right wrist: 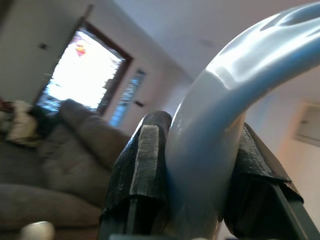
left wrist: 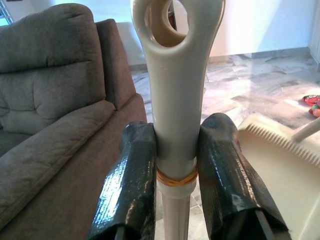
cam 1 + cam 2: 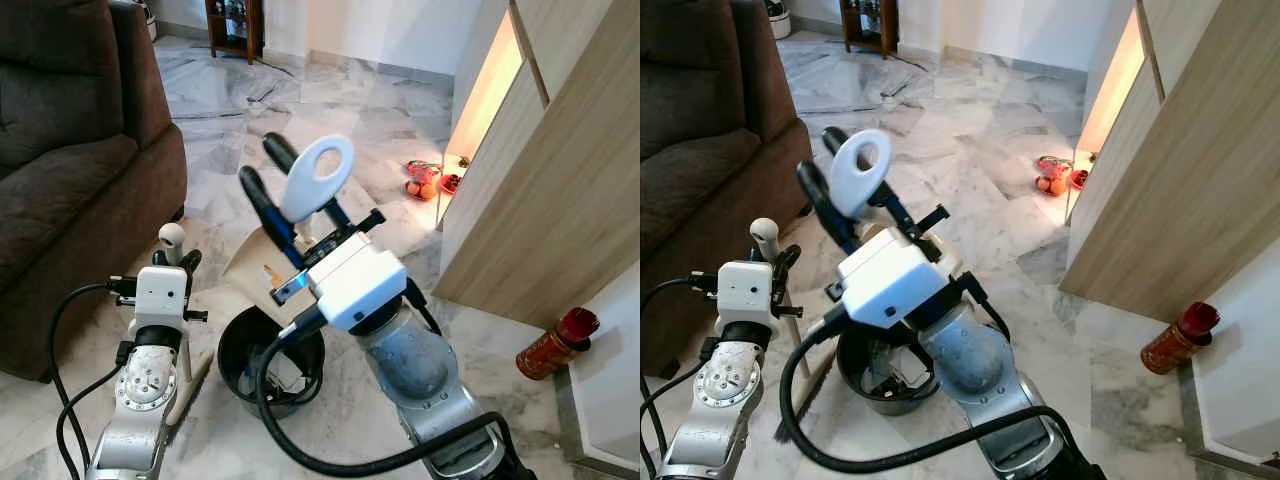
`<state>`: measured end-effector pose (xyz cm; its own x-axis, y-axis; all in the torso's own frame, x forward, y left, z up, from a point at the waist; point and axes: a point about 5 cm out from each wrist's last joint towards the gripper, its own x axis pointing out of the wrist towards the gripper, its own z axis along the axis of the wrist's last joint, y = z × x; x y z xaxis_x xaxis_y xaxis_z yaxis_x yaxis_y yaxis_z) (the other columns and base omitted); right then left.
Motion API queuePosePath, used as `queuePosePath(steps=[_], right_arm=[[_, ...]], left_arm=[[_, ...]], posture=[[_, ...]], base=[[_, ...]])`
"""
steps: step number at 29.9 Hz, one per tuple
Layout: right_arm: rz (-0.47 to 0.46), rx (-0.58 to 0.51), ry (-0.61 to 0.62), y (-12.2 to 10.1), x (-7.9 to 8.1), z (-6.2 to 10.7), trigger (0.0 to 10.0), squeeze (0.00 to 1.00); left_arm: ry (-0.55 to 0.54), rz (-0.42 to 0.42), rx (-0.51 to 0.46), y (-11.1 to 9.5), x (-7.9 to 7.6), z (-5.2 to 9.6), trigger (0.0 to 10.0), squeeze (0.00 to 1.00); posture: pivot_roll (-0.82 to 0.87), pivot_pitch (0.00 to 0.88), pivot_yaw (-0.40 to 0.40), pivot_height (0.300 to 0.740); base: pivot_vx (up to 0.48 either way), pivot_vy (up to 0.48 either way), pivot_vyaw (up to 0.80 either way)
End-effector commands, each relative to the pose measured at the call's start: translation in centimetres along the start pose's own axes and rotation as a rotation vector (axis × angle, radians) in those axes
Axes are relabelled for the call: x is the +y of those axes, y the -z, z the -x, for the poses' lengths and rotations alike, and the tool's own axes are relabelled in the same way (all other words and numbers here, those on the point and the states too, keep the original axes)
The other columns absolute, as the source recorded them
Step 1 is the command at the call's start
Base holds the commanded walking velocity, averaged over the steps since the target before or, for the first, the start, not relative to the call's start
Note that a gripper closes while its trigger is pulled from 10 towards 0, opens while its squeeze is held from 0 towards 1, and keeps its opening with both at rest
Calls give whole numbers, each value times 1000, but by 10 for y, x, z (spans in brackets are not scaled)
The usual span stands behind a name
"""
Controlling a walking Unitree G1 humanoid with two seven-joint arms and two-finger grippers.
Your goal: Sweep floor
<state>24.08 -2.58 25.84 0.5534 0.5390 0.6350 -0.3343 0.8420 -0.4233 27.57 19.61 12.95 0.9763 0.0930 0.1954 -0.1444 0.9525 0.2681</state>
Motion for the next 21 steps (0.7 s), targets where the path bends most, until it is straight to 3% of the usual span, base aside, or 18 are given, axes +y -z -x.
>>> queuePosePath(steps=[1,3,5,6,8,9,10,15,16,19,21], right_arm=[[60,-50,87,-7,-20,-7,10000,0],[117,-20,189,1,-44,-12,10000,0],[117,-20,189,1,-44,-12,10000,0],[177,14,242,8,-59,-13,10000,0],[200,38,277,14,-69,-12,10000,0],[234,106,360,29,-88,-6,10000,0],[234,106,360,29,-88,-6,10000,0],[290,300,487,71,-122,21,10000,0],[290,300,487,71,-122,21,10000,0],[254,447,575,100,-136,46,10000,0],[231,481,595,107,-138,52,10000,0]], left_arm=[[14,-26,-68,-10,-3,-2,10000,0],[17,-26,-70,-11,-3,-2,10000,0],[17,-26,-70,-11,-3,-2,10000,0],[17,-26,-70,-11,-4,-2,10000,0],[17,-25,-70,-10,-4,-3,10000,0],[18,-23,-68,-10,-4,-3,10000,0],[18,-23,-68,-10,-4,-3,10000,0],[23,-18,-68,-10,-6,-3,10000,0],[23,-18,-68,-10,-6,-3,10000,0],[27,-13,-63,-9,-6,-2,10000,0],[28,-12,-61,-8,-6,-2,10000,0]], posture=[[52,66,-88,740],[49,64,-87,740],[49,64,-87,740],[48,64,-87,740],[48,64,-87,740],[42,63,-86,740],[42,63,-86,740],[39,64,-86,740],[39,64,-86,740],[43,66,-90,740],[43,66,-90,740]], base=[[0,0,0],[0,0,0],[0,0,0],[0,0,0],[0,0,0],[0,0,0],[0,0,0],[0,0,0],[0,0,0],[0,0,0],[0,0,0]])
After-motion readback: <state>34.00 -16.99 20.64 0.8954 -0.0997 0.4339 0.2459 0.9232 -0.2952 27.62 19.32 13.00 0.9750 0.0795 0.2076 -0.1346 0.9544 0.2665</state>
